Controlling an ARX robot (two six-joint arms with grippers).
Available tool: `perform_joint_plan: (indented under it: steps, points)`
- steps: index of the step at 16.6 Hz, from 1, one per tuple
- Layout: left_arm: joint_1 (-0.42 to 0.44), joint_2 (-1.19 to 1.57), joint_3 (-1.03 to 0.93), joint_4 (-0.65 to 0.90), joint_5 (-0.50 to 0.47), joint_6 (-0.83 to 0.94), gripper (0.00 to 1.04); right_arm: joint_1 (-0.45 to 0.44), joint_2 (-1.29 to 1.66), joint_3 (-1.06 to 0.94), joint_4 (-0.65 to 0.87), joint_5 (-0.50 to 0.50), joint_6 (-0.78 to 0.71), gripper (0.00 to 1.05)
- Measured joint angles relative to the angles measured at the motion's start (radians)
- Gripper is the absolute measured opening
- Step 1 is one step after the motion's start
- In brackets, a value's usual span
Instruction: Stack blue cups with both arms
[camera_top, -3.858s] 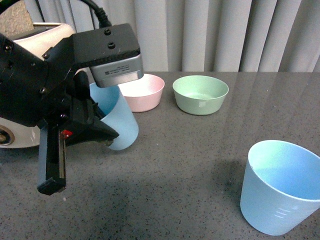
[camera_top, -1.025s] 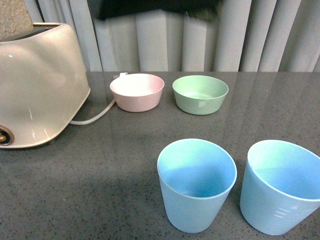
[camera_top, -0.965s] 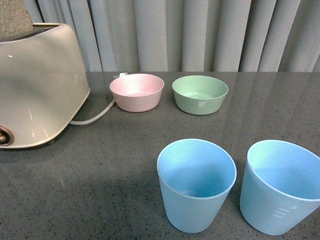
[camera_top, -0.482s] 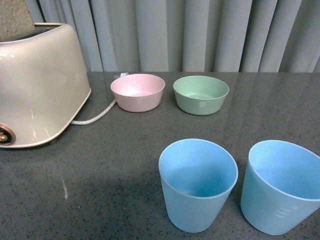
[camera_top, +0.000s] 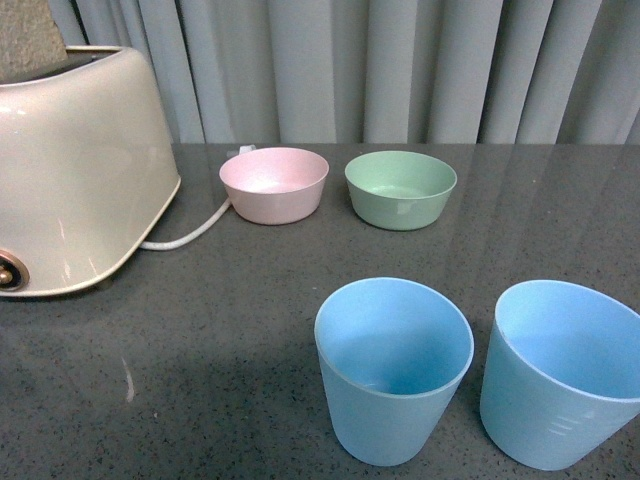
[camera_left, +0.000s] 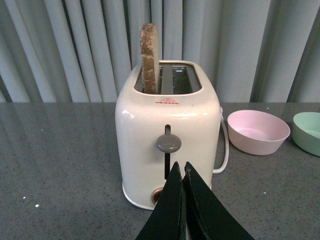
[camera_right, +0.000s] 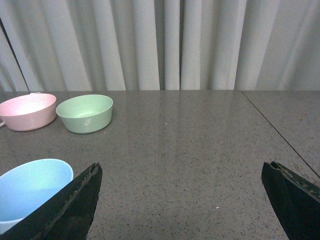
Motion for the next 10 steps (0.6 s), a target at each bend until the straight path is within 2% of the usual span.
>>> perform_joint_plan:
  steps: [10]
  points:
    - [0.002,-0.249,-0.114,-0.142,0.000,0.000,0.01,0.000,0.000,0.000,0.000,0.000,0.000,0.98]
